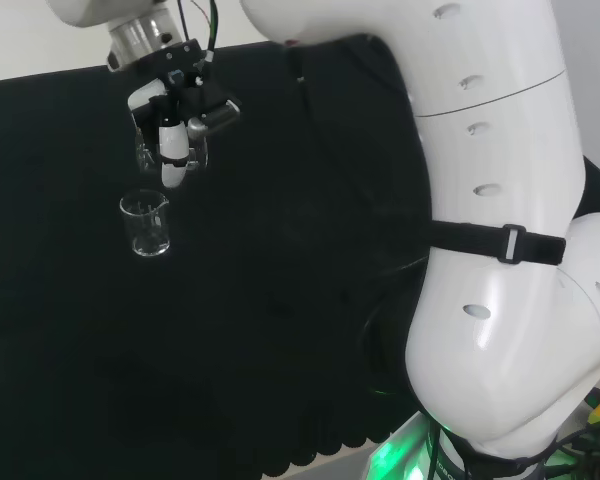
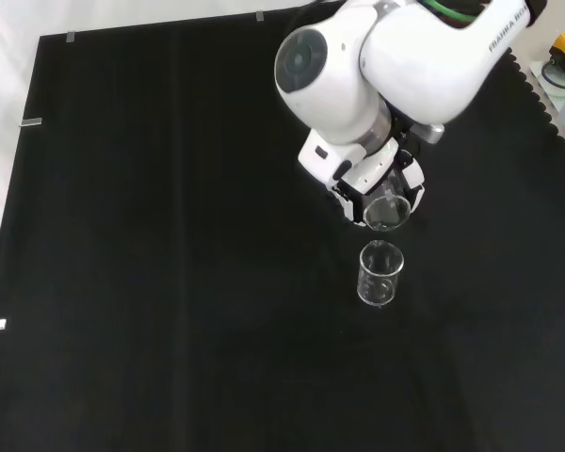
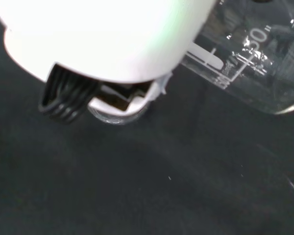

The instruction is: Pour the water from the handheld beaker into the one on the table.

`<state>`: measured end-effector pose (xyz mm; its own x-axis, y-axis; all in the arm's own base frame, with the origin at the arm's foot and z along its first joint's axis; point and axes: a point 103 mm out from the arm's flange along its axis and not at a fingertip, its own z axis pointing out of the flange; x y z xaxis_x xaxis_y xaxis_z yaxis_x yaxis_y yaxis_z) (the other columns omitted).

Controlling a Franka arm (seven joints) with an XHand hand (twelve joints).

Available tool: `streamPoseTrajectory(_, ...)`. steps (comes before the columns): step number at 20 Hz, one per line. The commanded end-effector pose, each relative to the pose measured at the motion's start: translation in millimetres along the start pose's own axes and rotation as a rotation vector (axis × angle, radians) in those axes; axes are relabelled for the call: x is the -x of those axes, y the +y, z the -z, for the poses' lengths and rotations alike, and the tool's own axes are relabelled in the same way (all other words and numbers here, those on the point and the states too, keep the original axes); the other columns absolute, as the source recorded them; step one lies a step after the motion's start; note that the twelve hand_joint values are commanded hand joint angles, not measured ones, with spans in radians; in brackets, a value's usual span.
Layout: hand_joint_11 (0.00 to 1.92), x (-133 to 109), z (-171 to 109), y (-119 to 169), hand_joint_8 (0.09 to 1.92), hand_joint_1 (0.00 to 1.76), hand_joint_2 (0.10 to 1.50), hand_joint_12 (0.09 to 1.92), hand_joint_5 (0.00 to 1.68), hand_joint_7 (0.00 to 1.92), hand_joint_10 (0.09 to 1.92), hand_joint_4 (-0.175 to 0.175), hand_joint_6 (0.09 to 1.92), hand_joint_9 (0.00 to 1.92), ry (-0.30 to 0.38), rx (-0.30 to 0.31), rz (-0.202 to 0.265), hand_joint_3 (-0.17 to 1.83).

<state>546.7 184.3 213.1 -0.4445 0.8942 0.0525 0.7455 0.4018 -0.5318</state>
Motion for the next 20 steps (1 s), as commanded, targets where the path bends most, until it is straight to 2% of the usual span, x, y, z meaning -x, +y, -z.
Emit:
streamPoseTrajectory(1, 1.22, 14.4, -0.5, -6.9, 0.09, 1.56, 0.51, 0.70, 1.33, 1.67, 0.45, -0.175, 0.41, 1.56, 0.150, 0.071, 0.083, 0.74)
streamPoseTrajectory(6, 1.30, 23.7, -3.7, -14.4, 0.09, 1.47, 0.44, 0.72, 1.35, 1.68, 0.51, -0.175, 0.41, 1.53, 0.210, 0.112, 0.131, 0.88)
streamPoseTrajectory(10, 1.22, 32.2, -9.5, -19.3, 0.09, 1.55, 0.52, 0.69, 1.33, 1.66, 0.46, -0.175, 0.41, 1.55, 0.245, 0.122, 0.146, 0.74)
streamPoseTrajectory(20, 1.20, 43.1, -16.1, -25.3, 0.09, 1.55, 0.53, 0.68, 1.33, 1.66, 0.46, -0.175, 0.41, 1.55, 0.285, 0.137, 0.164, 0.71)
